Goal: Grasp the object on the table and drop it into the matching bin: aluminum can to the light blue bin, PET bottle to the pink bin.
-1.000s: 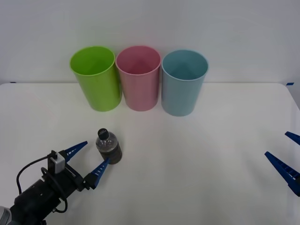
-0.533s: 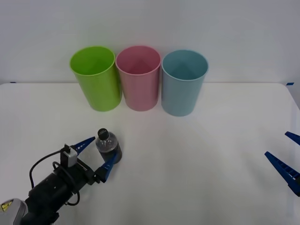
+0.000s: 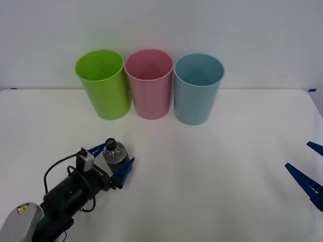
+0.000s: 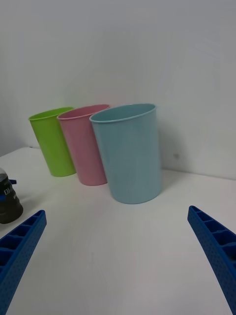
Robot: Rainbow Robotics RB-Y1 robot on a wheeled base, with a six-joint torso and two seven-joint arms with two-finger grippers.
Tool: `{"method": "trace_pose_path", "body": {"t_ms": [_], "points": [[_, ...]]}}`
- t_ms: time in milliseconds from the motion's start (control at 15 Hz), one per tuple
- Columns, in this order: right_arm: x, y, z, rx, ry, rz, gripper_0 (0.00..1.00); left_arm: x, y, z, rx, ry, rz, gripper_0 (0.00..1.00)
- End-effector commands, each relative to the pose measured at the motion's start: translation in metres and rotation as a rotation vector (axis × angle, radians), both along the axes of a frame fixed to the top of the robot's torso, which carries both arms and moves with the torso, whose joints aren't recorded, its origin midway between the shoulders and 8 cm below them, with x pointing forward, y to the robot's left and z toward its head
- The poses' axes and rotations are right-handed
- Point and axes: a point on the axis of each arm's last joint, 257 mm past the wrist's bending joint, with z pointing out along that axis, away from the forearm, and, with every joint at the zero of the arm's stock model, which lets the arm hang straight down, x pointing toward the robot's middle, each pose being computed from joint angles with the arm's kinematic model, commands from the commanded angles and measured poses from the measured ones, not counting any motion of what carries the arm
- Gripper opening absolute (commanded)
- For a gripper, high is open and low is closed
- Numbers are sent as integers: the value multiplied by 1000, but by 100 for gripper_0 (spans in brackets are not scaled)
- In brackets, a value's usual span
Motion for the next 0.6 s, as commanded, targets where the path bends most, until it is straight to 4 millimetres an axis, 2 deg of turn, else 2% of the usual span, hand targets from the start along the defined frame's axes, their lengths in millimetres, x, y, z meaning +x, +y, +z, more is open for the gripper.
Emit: {"method": "trace_pose_path", "body": {"t_ms": [67, 200, 267, 333, 600], "points": [[0, 0, 0, 0, 0, 0, 100, 3, -1, -1, 0, 1, -3, 100], [0, 0, 0, 0, 0, 0, 100, 3, -1, 0, 1, -1, -3, 100], [0, 0, 0, 0, 0, 0, 100, 3, -1, 0, 5, -2, -3, 9], [0, 0, 0, 0, 0, 0, 100, 3, -1, -1, 8, -3, -4, 0], [0, 0, 0, 0, 0, 0, 100, 4, 1, 0, 19, -12, -1, 0]]}}
